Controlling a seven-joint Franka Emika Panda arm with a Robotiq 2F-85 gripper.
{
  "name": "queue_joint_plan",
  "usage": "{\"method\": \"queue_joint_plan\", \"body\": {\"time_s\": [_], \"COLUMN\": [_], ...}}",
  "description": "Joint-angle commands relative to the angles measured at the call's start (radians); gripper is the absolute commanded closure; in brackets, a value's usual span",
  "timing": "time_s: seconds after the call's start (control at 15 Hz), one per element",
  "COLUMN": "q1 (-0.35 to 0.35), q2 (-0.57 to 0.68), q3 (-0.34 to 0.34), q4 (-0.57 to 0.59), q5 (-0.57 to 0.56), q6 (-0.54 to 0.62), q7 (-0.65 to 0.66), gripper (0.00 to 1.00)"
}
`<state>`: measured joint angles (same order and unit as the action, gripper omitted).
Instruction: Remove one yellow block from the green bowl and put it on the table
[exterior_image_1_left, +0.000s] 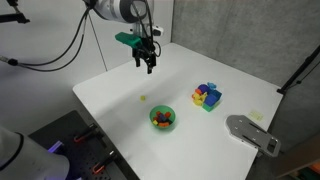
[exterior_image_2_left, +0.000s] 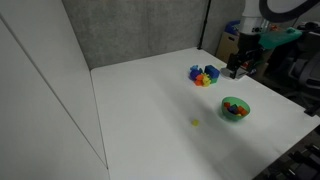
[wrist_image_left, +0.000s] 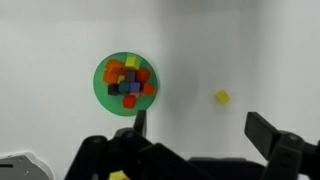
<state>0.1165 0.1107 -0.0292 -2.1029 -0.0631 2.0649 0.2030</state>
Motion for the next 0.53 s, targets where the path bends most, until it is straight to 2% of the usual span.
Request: {"method": "queue_joint_plan", "body": {"time_s": [0.0,0.2,0.33,0.47], "q1": [-0.043,-0.053,-0.055,-0.053], "q2": [-0.083,-0.113,-0.119,-0.093], "q3": [0.025,0.026,0.028,0.030], "q4": [-0.027,-0.030,-0.042,-0.022], "q5": [0.088,0.116,0.091,0.092], "q6": [-0.036,-0.049,-0.060,-0.045], "q7": [-0.084,-0.120,-0.132,-0.104], "gripper": [0.00,0.00,0.00,0.00]}}
